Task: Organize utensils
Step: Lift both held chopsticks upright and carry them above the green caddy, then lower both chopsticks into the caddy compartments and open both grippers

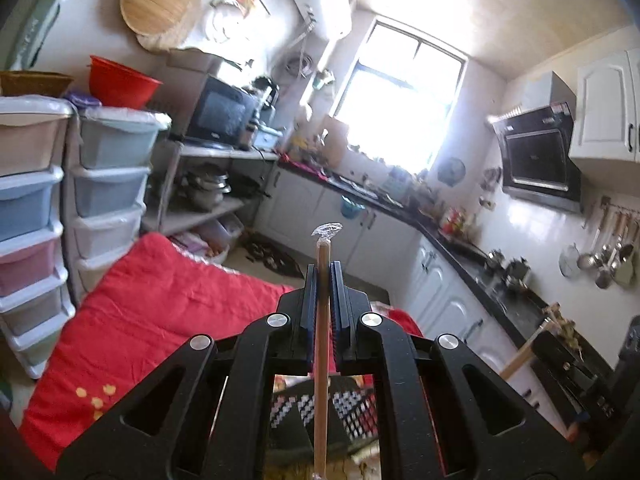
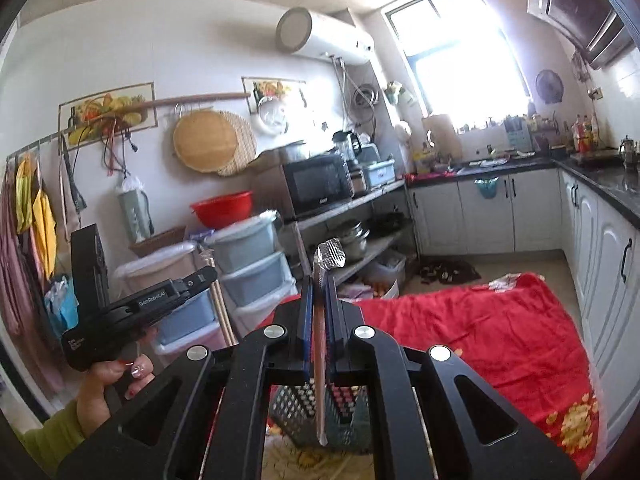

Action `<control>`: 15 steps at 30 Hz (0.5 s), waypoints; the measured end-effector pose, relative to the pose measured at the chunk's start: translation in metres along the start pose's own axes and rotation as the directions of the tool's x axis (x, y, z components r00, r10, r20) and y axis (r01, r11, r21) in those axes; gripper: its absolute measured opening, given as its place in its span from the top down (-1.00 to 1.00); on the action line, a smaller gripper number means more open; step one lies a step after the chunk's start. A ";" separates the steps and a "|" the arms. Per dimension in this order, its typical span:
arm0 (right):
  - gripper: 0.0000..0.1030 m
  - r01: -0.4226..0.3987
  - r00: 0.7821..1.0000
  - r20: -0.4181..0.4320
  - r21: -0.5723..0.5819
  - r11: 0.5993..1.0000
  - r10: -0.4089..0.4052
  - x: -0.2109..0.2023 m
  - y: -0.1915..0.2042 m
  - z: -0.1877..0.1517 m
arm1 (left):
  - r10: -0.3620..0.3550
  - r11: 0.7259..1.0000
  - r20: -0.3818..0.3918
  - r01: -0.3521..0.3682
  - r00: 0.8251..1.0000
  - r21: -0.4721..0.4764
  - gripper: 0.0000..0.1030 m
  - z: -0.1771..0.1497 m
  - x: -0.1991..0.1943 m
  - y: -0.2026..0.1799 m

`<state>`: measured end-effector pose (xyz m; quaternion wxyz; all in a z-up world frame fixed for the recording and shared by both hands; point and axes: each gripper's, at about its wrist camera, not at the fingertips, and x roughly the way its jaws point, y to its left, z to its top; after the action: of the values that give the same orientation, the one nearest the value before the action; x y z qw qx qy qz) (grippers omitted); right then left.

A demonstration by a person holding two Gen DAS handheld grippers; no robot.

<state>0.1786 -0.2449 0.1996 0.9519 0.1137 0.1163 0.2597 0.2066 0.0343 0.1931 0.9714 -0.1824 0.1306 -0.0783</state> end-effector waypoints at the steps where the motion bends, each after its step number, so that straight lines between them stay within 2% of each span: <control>1: 0.89 0.008 1.000 0.012 0.002 1.000 -0.008 0.000 -0.002 0.002 | 0.010 1.000 0.015 -0.010 1.000 0.001 0.94 0.002 0.002 -0.001; 8: 0.89 0.027 0.997 0.066 0.015 1.000 -0.028 0.004 -0.009 0.008 | 0.065 0.998 0.087 -0.067 0.994 0.020 0.94 0.005 0.011 -0.003; 15: 0.89 0.064 0.993 0.096 -0.011 0.998 -0.063 0.012 -0.010 0.003 | 0.079 0.996 0.125 -0.083 0.989 0.028 0.94 -0.012 0.020 0.004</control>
<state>0.1939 -0.2471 0.1976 0.9649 0.1153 0.0725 0.2244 0.2227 0.0297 0.1762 0.9829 -0.1653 0.0760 -0.0296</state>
